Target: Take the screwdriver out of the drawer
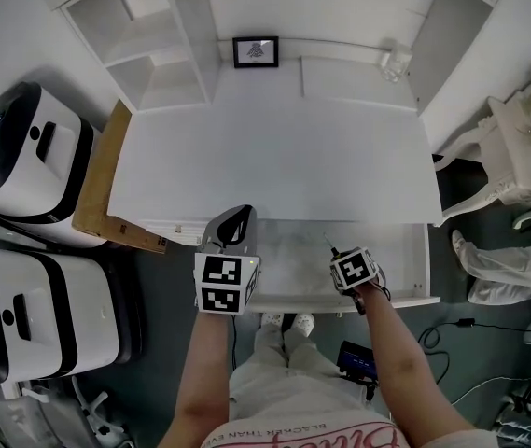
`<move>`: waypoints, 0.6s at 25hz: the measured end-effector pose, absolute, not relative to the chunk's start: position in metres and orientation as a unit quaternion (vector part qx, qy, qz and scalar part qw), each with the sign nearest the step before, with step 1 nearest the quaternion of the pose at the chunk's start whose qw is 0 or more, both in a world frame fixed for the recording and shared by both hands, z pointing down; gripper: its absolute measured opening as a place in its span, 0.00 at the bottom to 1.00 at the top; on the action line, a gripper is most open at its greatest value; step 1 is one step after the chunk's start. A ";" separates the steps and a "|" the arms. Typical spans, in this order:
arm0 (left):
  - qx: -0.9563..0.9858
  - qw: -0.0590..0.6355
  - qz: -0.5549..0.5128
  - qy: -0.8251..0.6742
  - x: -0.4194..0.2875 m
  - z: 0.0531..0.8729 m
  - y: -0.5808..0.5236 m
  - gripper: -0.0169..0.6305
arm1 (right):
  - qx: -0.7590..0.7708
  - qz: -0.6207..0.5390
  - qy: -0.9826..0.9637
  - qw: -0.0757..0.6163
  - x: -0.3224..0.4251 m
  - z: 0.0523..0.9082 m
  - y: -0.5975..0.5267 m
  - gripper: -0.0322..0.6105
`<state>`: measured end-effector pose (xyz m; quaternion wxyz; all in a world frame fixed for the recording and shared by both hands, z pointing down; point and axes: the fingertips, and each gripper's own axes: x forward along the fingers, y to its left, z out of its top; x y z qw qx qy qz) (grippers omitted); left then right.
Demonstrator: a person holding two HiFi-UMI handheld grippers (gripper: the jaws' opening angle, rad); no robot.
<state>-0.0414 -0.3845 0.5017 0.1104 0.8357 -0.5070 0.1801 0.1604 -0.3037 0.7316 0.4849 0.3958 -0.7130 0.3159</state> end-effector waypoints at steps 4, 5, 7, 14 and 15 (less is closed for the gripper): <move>0.842 0.105 0.171 -0.501 -0.035 0.492 -0.383 0.04 | 0.403 0.312 -0.716 0.477 0.165 0.717 -0.303 0.18; 0.844 0.104 0.168 -0.499 -0.034 0.490 -0.383 0.04 | 0.405 0.311 -0.717 0.474 0.165 0.713 -0.303 0.18; 0.847 0.100 0.164 -0.496 -0.033 0.484 -0.382 0.04 | 0.410 0.308 -0.720 0.468 0.163 0.704 -0.304 0.18; 0.858 0.081 0.148 -0.485 -0.026 0.462 -0.379 0.04 | 0.435 0.292 -0.725 0.447 0.170 0.671 -0.306 0.18; 0.860 0.078 0.144 -0.484 -0.025 0.459 -0.379 0.04 | 0.438 0.290 -0.726 0.443 0.170 0.668 -0.306 0.18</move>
